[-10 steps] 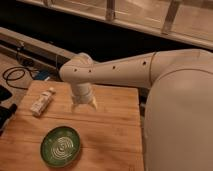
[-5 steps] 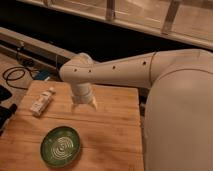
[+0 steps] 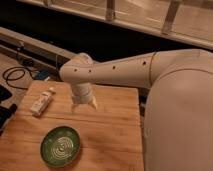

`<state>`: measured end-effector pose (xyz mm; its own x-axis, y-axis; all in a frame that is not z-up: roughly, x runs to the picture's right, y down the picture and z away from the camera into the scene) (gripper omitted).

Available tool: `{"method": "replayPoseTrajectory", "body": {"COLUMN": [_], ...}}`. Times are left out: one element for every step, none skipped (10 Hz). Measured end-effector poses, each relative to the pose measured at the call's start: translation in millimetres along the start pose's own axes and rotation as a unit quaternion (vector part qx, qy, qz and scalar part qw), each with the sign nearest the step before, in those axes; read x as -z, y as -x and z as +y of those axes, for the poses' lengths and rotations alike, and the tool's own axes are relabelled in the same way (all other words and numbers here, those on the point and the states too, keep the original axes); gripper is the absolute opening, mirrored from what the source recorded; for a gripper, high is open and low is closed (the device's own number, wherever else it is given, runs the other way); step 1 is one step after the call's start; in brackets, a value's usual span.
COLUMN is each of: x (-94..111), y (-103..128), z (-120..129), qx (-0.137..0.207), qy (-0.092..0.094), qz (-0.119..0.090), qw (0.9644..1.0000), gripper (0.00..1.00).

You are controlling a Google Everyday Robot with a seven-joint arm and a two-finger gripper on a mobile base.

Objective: Place the bottle in the ceramic bowl

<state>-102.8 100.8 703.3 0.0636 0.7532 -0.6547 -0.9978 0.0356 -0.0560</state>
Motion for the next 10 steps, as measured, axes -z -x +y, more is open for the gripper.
{"method": "replayPoseTrajectory", "body": {"x": [0,0,3,7,12,19,24,30,37,39], "y": [0,1,7,15,30,47,60,74,87,94], "z": [0,0,1,3,9,26,37,55,83,98], "qx": [0.0,0.0,0.005,0.01,0.021,0.039,0.053,0.073,0.1,0.114], "qy": [0.0,0.0,0.005,0.009,0.013,0.024,0.03,0.039,0.054,0.064], "qz": [0.0,-0.001,-0.012,-0.021,-0.037,-0.051,-0.061,-0.073,-0.084,-0.088], "qw": [1.0,1.0,0.9999,0.9997,0.999,0.9976,0.9962,0.9939,0.99,0.9875], "gripper": [0.65,0.65,0.65,0.65,0.65,0.65,0.65,0.65,0.65,0.65]}}
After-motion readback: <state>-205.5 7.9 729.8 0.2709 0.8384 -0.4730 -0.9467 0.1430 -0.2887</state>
